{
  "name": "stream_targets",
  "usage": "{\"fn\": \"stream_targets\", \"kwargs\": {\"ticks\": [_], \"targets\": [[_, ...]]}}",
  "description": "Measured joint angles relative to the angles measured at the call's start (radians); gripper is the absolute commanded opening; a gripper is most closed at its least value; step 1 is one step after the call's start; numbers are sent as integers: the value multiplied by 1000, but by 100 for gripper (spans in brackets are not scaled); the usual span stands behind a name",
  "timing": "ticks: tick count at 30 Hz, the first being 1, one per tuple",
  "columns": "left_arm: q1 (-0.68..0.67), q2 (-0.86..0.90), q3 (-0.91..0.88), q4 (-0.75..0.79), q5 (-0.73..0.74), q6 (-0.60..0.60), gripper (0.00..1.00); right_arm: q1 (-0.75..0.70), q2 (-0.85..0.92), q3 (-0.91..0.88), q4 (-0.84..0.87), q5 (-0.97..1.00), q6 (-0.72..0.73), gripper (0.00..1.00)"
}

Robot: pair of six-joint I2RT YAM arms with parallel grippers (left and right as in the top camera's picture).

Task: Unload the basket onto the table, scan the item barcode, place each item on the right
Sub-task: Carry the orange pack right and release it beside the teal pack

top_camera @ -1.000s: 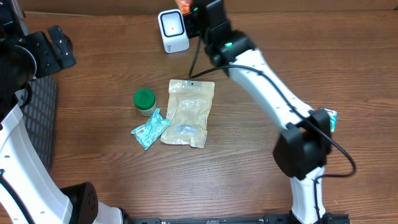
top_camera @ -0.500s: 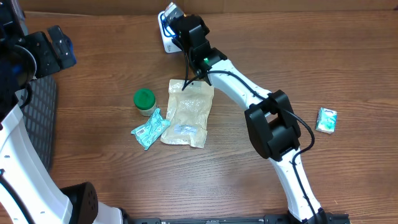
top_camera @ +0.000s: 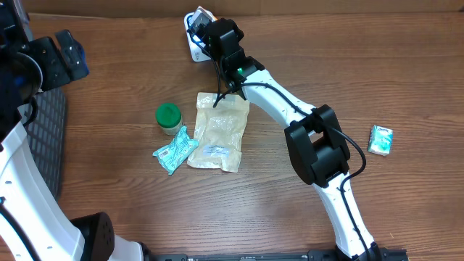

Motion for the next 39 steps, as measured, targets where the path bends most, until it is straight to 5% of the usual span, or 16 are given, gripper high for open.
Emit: {"fn": "stream_targets", "kwargs": {"ticks": [7,13,25,30,39], "targets": [[0,0,0,0,0,0,99,1,0,0,-5,-5,40,4],[0,0,0,0,0,0,100,1,-15,-2,-130,-128,235,4],[0,0,0,0,0,0,100,-35,-449,-2,-684,-605,729,4],[0,0,0,0,0,0,100,-155,-607,7,-980,-641,880,4],[0,0,0,0,0,0,99,-468,-610,-64,-1348,-558,1013,4]]}}
